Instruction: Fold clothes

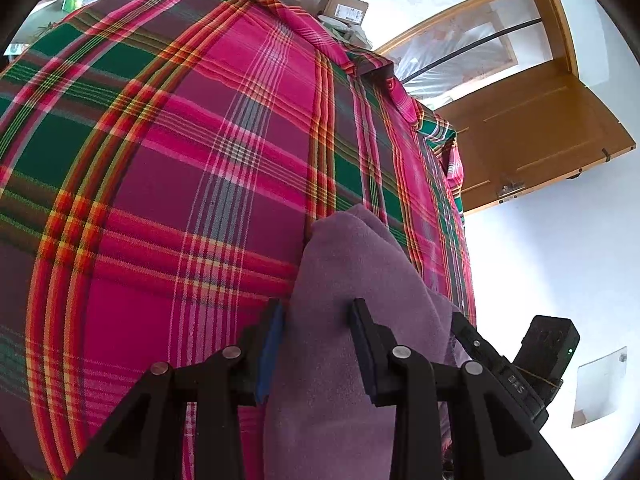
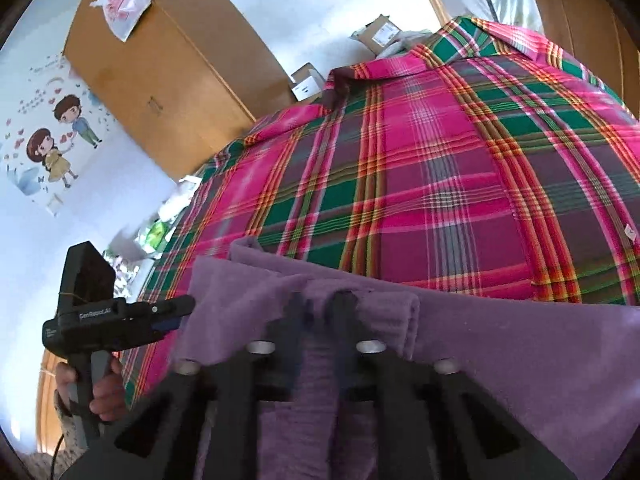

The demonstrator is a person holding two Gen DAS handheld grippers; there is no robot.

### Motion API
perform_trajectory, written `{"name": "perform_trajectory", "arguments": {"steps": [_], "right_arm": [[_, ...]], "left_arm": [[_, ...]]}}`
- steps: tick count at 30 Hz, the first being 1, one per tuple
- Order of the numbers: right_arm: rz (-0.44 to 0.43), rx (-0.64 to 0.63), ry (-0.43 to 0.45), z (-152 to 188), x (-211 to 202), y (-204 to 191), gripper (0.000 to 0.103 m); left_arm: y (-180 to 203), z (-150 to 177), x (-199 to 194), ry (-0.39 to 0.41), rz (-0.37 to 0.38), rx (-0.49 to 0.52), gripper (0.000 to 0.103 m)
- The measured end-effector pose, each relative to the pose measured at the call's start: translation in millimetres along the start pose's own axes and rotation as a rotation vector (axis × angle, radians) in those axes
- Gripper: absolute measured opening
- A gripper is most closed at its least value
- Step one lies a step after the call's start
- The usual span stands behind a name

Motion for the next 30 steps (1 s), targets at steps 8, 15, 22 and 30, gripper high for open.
{"name": "perform_trajectory", "arguments": {"steps": [8,15,22,30], "right_arm": [[0.063,0.034,0.085,-4,-16,12,0.004],[0.147,-0.028,0.065,1,-7,16,0.006],[0.182,-0.097,0.085,19,-28,9,0.012],[0.221,-0.186,0.110,42,-54,1,0.013]], "left_arm": [[0,2,-2,-0.002,0.008,0.002,0.036],[0,4,-5,0.000,0.002,0.003,0.036],[-3,8,-12,0.007,-0.012,-0.004,0.037],[-7,19,-23,0.006,-0.013,-0.002,0.037]]}}
Point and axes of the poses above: each gripper's, at about its wrist camera, not at the fingertips, and x roughly the way its jaws point, y to its right, z to its underside, the point moved 10 cm from there along x, roughly the way its jaws point, and after that the axes turned 6 degrees about y, right-handed, at the moved point
